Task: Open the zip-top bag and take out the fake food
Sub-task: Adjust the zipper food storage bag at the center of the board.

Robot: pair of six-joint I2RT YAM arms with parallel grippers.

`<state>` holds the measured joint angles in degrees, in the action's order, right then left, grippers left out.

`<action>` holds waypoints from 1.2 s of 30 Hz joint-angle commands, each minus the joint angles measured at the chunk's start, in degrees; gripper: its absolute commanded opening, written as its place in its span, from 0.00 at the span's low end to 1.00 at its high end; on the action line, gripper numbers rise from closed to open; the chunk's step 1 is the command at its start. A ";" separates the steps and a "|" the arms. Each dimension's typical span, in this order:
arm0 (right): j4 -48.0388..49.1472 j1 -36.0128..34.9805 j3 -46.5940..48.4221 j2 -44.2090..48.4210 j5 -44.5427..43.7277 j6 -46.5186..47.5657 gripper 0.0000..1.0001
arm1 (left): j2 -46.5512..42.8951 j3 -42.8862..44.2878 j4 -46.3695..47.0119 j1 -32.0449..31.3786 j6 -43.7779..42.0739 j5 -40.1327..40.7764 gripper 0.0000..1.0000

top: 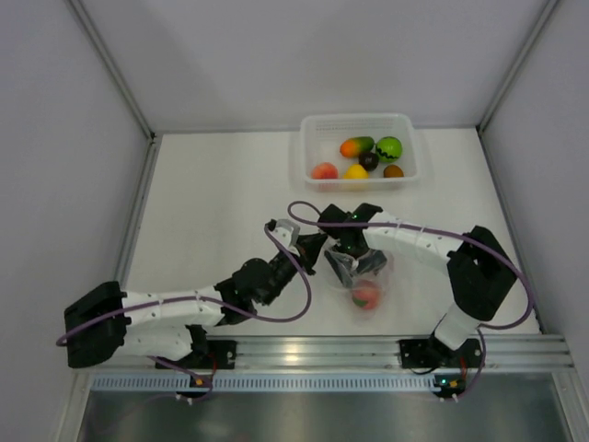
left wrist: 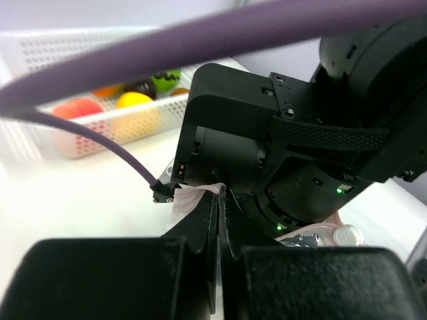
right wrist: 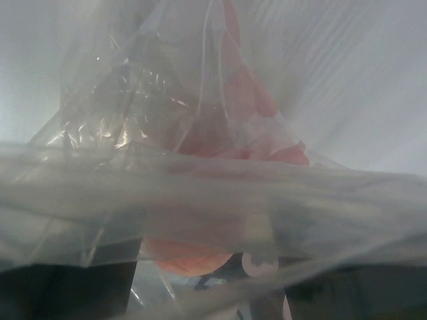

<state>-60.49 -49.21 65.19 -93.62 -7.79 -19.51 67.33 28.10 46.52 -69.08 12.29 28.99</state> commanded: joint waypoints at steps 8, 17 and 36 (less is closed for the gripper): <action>6.62 -0.89 22.69 -12.17 5.94 -2.47 0.76 | -8.53 4.86 -4.86 12.83 -13.94 -13.77 0.00; -1.57 -2.03 19.37 -15.45 3.48 1.49 0.76 | -1.86 1.00 -3.55 12.74 -13.70 -16.78 0.00; -7.18 -2.91 9.35 -8.95 2.17 6.32 0.76 | 3.68 0.20 -1.35 10.02 -10.01 -8.61 0.00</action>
<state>-60.93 -50.02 76.82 -106.02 -3.66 -14.94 69.87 27.62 41.45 -59.37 1.61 12.88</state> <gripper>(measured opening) 0.762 0.020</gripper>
